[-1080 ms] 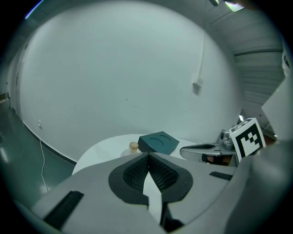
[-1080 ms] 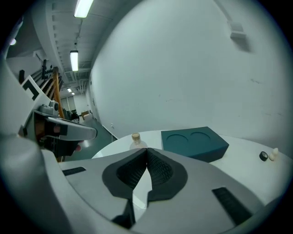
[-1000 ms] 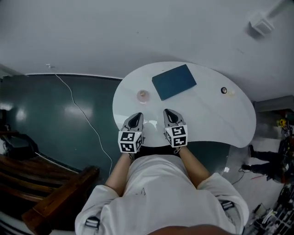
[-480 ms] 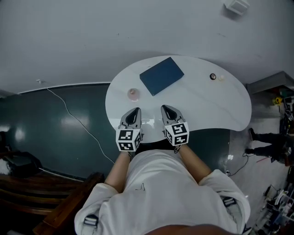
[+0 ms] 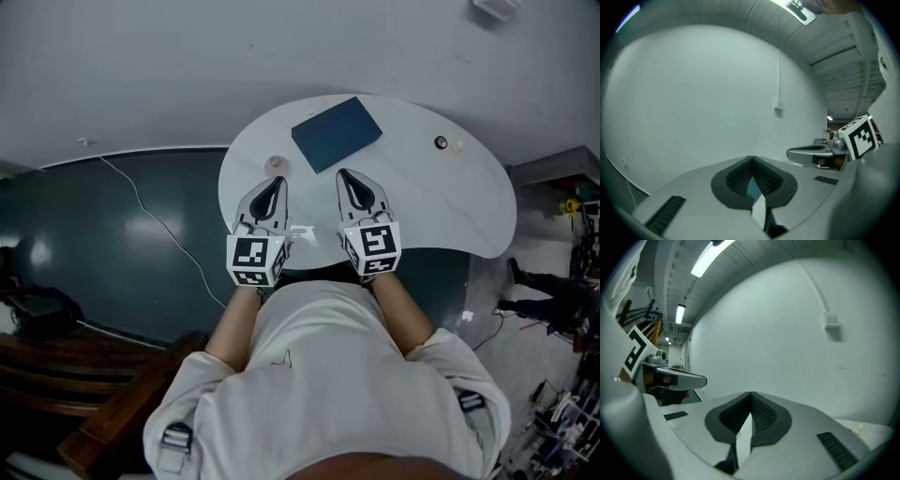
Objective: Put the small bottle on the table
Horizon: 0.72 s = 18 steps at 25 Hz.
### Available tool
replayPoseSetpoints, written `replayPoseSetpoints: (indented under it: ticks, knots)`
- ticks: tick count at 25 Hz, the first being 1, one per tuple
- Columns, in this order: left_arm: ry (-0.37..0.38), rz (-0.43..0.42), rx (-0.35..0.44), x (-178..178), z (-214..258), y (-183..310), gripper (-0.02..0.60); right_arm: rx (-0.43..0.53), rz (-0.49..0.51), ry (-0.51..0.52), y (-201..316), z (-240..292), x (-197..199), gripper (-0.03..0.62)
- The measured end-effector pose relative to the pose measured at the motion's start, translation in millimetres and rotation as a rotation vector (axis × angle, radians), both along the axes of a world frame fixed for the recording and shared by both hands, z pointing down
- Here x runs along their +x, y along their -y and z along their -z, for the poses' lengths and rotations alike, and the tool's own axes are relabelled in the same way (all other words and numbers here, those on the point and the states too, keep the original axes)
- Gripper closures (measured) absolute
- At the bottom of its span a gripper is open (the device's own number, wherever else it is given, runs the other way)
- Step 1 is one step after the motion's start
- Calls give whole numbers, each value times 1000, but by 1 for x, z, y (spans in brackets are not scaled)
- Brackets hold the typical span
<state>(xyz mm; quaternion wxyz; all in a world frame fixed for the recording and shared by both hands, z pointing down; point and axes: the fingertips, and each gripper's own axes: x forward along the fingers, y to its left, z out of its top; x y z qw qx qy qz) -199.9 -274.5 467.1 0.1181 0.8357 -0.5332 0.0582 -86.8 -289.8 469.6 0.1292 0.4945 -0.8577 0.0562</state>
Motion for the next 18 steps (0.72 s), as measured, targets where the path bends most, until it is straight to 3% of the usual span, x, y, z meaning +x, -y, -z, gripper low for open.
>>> replayPoseSetpoints:
  ticks: [7,18]
  knots:
    - [7,11,106,0,41,0,569,96,2,2,3,41,1,597]
    - [14,41,116,-7,42,-6,569,126,-19,1,-2,52,12,597]
